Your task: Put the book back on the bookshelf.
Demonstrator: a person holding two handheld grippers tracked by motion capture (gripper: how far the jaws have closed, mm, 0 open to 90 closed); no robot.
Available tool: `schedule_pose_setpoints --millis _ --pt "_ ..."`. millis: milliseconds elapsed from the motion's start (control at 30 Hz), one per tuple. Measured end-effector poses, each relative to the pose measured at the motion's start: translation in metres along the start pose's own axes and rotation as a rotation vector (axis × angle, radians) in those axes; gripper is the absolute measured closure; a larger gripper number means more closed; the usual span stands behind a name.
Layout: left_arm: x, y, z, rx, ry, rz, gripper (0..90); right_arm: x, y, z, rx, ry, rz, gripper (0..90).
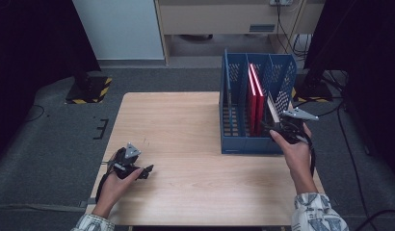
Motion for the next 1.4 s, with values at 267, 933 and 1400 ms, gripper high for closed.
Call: schedule_pose_setpoints --millis 267,933,1400 --pt "0.0 0.0 0.0 -0.001 0.0 0.002 4.1 -0.006 0.005 -0.012 0.032 0.012 -0.005 11.2" --pt "-0.001 -0.001 0.0 0.0 -0.001 -0.004 3.6 -0.02 0.005 -0.046 0.1 0.045 -0.026 10.2" --pt "0.0 -0.001 0.0 0.001 -0.003 -0.003 3.6 -0.027 0.004 -0.067 0.149 0.065 -0.038 9.9"
Point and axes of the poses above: each handheld gripper's, and its own axes: y roughly backward along the jaws, x roughly out of its top, z roughly to its right, the point moved 8 cm from there along -y, roughly forward along the jaws, and after that the axes turned 5 degrees about y, right-handed, at the moved point
